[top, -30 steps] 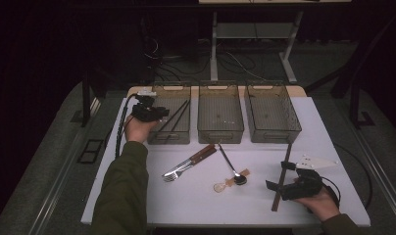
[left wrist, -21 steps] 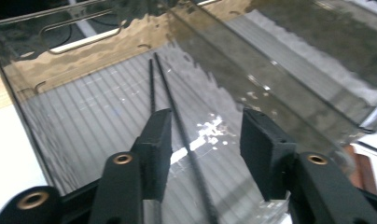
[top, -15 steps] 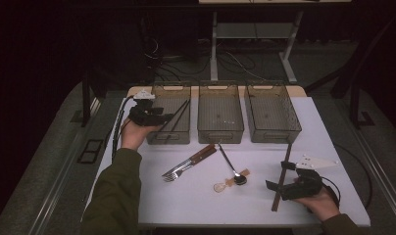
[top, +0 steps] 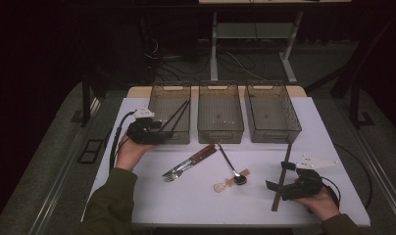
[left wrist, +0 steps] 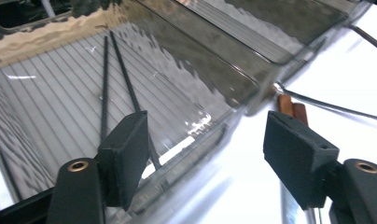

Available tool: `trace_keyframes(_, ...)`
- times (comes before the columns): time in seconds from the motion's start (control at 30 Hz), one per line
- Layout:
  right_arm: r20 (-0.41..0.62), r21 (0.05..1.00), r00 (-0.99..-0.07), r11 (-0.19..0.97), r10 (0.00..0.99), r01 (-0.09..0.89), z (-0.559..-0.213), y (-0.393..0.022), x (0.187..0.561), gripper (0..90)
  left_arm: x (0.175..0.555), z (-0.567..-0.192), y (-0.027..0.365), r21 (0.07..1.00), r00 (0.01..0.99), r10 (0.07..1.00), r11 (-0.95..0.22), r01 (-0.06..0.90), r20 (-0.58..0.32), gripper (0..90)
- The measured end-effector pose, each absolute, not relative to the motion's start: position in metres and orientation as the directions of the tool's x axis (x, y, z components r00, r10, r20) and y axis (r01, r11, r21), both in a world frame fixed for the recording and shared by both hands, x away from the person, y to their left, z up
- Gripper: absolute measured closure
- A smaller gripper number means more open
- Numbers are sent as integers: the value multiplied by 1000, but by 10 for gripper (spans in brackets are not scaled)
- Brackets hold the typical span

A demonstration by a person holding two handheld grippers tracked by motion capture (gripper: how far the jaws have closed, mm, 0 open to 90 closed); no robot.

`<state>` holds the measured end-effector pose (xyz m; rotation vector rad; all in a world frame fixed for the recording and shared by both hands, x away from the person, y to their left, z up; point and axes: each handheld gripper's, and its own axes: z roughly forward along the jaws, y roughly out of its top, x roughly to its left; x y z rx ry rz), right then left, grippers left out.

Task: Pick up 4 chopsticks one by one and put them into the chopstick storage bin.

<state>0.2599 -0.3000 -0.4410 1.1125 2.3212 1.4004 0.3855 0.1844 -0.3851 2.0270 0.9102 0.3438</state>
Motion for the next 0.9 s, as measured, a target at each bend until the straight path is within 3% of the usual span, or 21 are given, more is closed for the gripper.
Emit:
trace_keyframes(0.33,199,818,-684,266,702,511,-441,-302,260,6,358,-391,183,800,710,703,-395,452,-54,241)
trace_keyframes(0.4,201,816,-682,265,703,514,-440,-304,260,47,353,-391,183,810,704,708,-376,450,-62,231)
trace_keyframes(0.9,205,817,-676,257,708,516,-438,-306,260,60,313,-405,187,832,741,668,-373,411,-66,157)
